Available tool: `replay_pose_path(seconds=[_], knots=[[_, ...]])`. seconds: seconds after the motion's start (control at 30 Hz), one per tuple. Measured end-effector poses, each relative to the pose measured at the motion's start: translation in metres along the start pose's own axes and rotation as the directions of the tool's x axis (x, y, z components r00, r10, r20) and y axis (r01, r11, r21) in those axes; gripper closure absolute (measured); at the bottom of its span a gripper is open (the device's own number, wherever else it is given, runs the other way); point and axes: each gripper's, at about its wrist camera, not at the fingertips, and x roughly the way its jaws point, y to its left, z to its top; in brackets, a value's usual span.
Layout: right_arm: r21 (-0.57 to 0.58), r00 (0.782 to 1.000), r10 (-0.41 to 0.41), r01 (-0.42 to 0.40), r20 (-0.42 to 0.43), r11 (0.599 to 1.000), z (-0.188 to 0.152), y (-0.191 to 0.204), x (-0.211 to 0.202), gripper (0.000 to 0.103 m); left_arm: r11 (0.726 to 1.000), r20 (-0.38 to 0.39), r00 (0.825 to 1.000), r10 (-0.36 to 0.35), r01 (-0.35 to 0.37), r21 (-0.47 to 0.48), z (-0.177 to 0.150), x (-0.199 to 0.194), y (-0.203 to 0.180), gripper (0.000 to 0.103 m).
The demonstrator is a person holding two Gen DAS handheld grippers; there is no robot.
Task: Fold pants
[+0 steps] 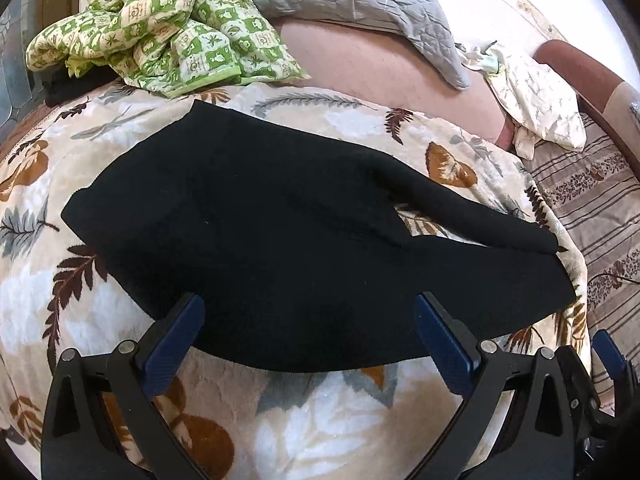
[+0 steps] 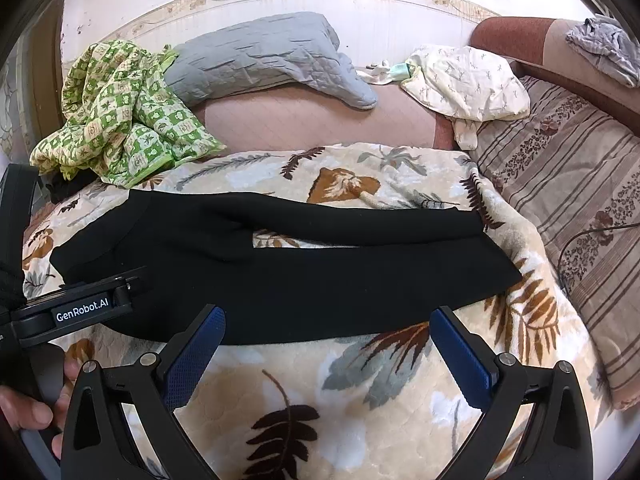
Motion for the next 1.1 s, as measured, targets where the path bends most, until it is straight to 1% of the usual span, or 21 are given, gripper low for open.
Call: replay_pose_path(seconds=[0.33, 0.67, 1.1], knots=[[-0.026, 1.0, -0.008, 0.008, 0.003, 1.0, 0.0, 0.004, -0.001, 0.001, 1.0, 0.018, 0.999, 0.027, -0.027, 0.014, -0.002, -0.002, -0.003, 0.0], [-0.038, 0.999, -0.022, 0.023, 0.029, 0.999, 0.001, 0.008, -0.009, 0.001, 1.0, 0.02, 1.0, 0.019, -0.019, 0.005, -0.002, -0.004, -0.001, 0.0], [-0.044, 0.999, -0.04, 0.041, 0.03, 0.998, 0.001, 0.009, -0.011, 0.001, 1.0, 0.021, 1.0, 0.02, -0.02, 0.004, -0.004, -0.005, -0.003, 0.0]])
